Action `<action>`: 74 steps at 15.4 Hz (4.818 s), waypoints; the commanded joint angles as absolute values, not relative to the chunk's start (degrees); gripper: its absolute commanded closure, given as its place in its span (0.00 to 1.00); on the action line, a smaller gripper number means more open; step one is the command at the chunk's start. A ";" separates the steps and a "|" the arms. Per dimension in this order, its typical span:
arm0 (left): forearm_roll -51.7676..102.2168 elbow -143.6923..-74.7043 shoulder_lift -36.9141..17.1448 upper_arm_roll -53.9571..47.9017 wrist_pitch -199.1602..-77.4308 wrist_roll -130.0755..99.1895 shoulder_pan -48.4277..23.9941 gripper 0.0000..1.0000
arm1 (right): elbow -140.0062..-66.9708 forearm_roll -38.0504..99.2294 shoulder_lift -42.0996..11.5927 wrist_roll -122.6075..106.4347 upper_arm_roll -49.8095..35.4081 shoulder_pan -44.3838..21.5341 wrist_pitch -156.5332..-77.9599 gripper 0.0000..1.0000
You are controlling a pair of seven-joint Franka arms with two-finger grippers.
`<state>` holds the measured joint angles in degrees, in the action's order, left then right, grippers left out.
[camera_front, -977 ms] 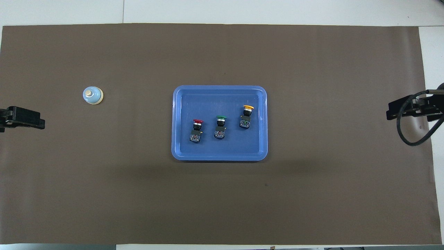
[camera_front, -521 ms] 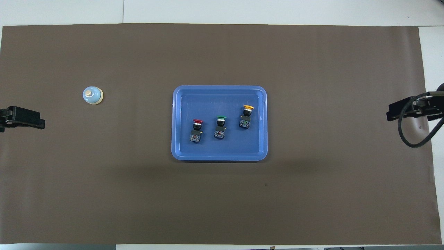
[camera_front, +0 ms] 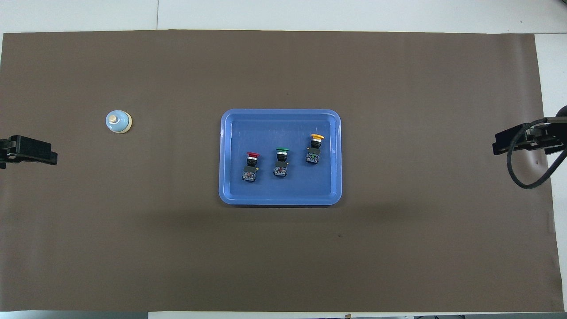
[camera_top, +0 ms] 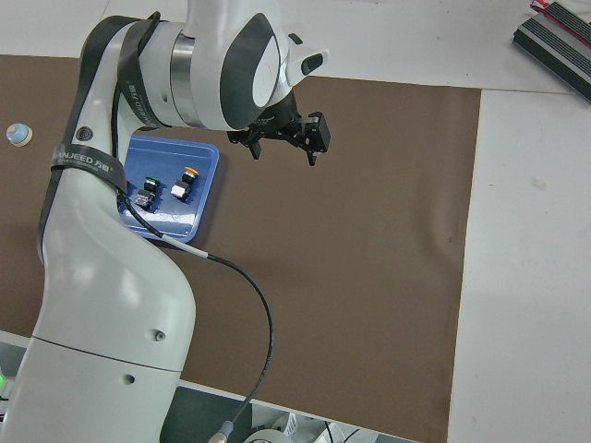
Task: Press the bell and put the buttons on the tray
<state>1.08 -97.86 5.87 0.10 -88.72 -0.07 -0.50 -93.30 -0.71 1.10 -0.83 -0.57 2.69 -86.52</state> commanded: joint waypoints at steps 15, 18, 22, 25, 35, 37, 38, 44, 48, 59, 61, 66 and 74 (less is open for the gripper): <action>1.49 -101.68 5.72 -0.09 -97.73 0.18 -1.32 1.00 | -94.04 -0.44 1.76 -2.11 -1.32 3.69 -86.22 0.00; 1.50 -102.39 0.99 -0.09 -102.72 0.00 -0.79 1.00 | -94.04 -0.44 1.76 -2.11 -1.32 3.69 -86.31 0.00; 1.32 -100.38 -7.88 0.09 -110.91 0.00 -0.18 1.00 | -94.04 -0.44 1.76 -2.11 -1.32 3.69 -86.31 0.00; 1.14 -97.91 -13.52 0.26 -116.00 0.00 -0.09 1.00 | -94.04 -0.44 1.76 -2.11 -1.32 3.69 -86.22 0.00; -0.18 -99.14 -22.23 0.44 -126.55 -0.09 0.09 1.00 | -94.04 -0.44 1.76 -2.11 -1.32 3.69 -86.22 0.00; -0.18 -99.84 -22.41 0.44 -127.52 0.17 0.70 1.00 | -94.04 -0.44 1.76 -2.11 -1.32 3.69 -86.22 0.00; -0.18 -101.06 -22.41 0.44 -128.83 0.09 0.70 1.00 | -94.04 -0.44 1.76 -2.11 -1.23 3.69 -86.22 0.00; -0.18 -106.96 -22.50 0.53 -136.06 0.00 0.70 1.00 | -94.04 -0.44 1.76 -2.11 -1.23 3.69 -86.22 0.00; -0.18 -103.90 -21.98 0.62 -131.16 0.26 0.79 1.00 | -94.04 -0.44 1.76 -2.11 -1.23 3.69 -86.22 0.00; 0.09 -98.35 1.92 0.44 -101.01 -0.35 0.70 0.00 | -94.04 -0.44 1.76 -2.02 -1.32 3.69 -86.22 0.00; 0.09 -98.52 4.47 0.35 -97.75 -0.35 0.53 0.00 | -94.04 -0.44 1.76 -2.11 -1.32 3.69 -86.22 0.00; 0.09 -97.91 5.71 -0.26 -91.16 -0.18 0.09 0.00 | -94.04 -0.44 1.76 -2.11 -1.32 3.69 -86.22 0.00; 0.18 -97.29 5.71 -0.35 -88.24 0.26 -0.97 0.00 | -94.04 -0.44 1.76 -2.11 -1.32 3.69 -86.22 0.00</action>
<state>0.76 -97.10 5.12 -0.82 -89.59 -0.09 -0.33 -93.31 -0.71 1.10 -0.83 -0.57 2.69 -86.52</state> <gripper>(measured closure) 0.000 0.000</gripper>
